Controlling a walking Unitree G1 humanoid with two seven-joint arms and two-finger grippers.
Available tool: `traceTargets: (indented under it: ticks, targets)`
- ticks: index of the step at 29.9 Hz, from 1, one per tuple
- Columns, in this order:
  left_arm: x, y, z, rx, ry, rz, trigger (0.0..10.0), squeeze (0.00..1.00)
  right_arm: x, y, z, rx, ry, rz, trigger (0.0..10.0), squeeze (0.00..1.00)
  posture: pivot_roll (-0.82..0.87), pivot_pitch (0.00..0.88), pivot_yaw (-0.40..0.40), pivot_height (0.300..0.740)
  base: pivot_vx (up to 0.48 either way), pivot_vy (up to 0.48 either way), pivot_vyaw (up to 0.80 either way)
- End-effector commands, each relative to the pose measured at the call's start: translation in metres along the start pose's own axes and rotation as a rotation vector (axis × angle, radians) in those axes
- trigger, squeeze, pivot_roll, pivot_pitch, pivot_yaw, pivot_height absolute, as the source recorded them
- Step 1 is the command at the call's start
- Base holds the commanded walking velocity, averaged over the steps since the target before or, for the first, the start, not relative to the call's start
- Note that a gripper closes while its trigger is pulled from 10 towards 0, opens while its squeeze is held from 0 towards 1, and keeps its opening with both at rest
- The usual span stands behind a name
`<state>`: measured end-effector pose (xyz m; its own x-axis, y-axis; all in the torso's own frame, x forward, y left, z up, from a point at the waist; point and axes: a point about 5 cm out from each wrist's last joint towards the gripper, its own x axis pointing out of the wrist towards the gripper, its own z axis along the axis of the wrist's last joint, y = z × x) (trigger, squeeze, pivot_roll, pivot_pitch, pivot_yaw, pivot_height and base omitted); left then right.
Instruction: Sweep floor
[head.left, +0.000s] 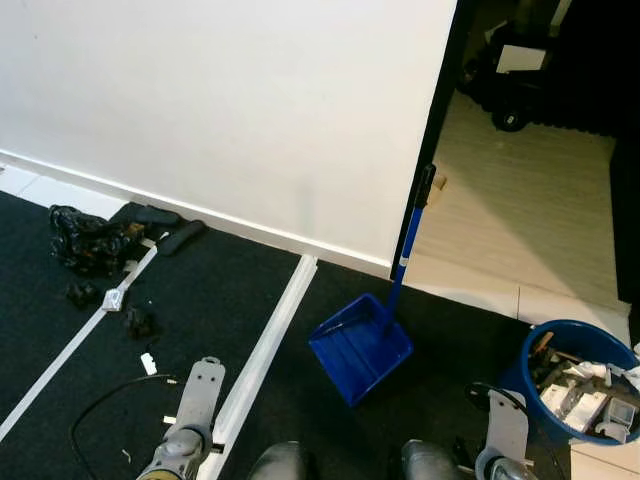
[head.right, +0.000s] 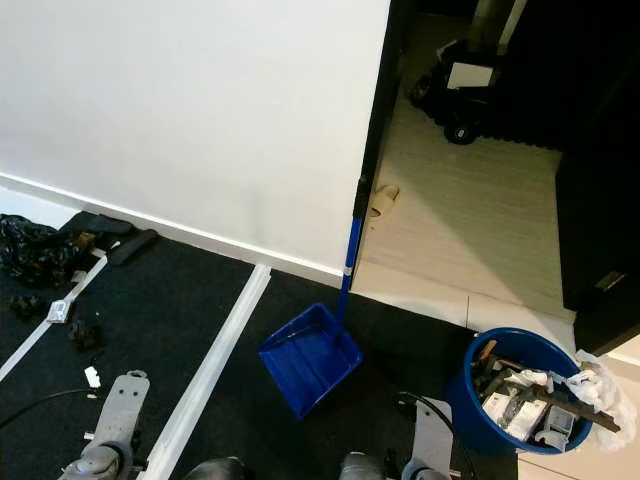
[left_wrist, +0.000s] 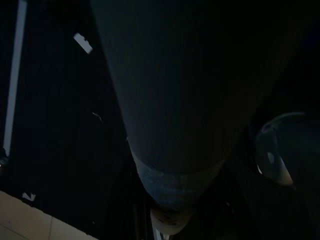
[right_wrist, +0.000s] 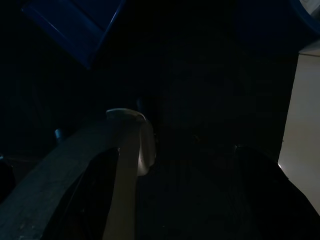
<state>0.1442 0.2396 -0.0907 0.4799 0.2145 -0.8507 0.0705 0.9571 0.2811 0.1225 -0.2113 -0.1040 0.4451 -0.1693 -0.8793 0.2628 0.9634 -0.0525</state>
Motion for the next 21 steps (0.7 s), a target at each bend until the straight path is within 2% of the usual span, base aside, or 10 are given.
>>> traceTargets:
  ticks: [1, 21]
  targets:
    - [-0.001, 0.010, -0.007, 0.023, 0.039, 0.024, 10.0, 0.00, -0.001, -0.006, -0.007, 0.005, 0.023, -0.007, 10.0, 0.00, 0.06, 0.000, 0.038, 0.740, 0.000, 0.000, 0.00]
    - [0.000, 0.008, -0.003, 0.026, 0.038, 0.020, 10.0, 0.00, 0.000, 0.005, 0.000, -0.021, 0.008, 0.008, 10.0, 0.00, 0.05, 0.000, 0.021, 0.740, 0.000, 0.000, 0.00]
